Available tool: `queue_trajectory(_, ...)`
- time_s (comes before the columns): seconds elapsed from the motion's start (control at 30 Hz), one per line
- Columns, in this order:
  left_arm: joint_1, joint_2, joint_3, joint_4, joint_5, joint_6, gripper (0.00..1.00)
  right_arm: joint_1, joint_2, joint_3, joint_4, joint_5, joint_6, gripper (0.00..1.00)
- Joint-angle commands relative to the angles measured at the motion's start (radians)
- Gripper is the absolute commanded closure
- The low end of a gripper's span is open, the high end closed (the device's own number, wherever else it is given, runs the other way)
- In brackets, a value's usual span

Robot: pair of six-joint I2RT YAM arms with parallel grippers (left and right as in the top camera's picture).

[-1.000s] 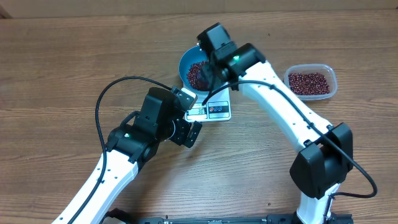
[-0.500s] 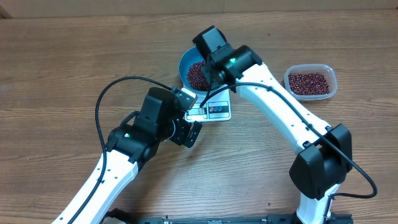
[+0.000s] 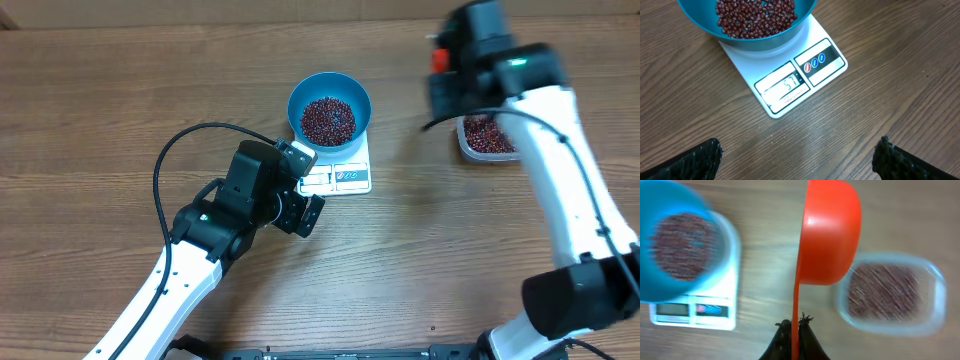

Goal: Scoop item into bowl and weigh 150g on scale
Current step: 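Return the scoop with the right gripper to the bean tub, then scoop a third load of beans from the tub with the right gripper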

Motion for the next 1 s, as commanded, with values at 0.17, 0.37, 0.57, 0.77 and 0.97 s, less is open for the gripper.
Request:
queue_trajectory(0.17,0.005,0.003,0.021,0.001,-0.006,0.009,0.00,-0.247,0.005,-0.048,-0.047,-0.025,-0.061,0.96)
queue_trajectory(0.37,0.005,0.003,0.021,0.000,-0.006,0.009,0.00,-0.292,0.009,-0.163,-0.009,-0.024,-0.166,0.96)
queue_trajectory(0.57,0.005,0.003,0.021,0.000,-0.006,0.009,0.01,-0.292,0.010,-0.274,0.079,0.020,-0.245,0.96)
queue_trajectory(0.77,0.005,0.003,0.021,0.000,-0.006,0.009,0.01,-0.292,0.012,-0.381,0.195,0.045,-0.296,0.96)
queue_trajectory(0.97,0.005,0.003,0.021,0.000,-0.006,0.009,0.00,-0.293,0.013,-0.459,0.311,0.049,-0.348,0.96)
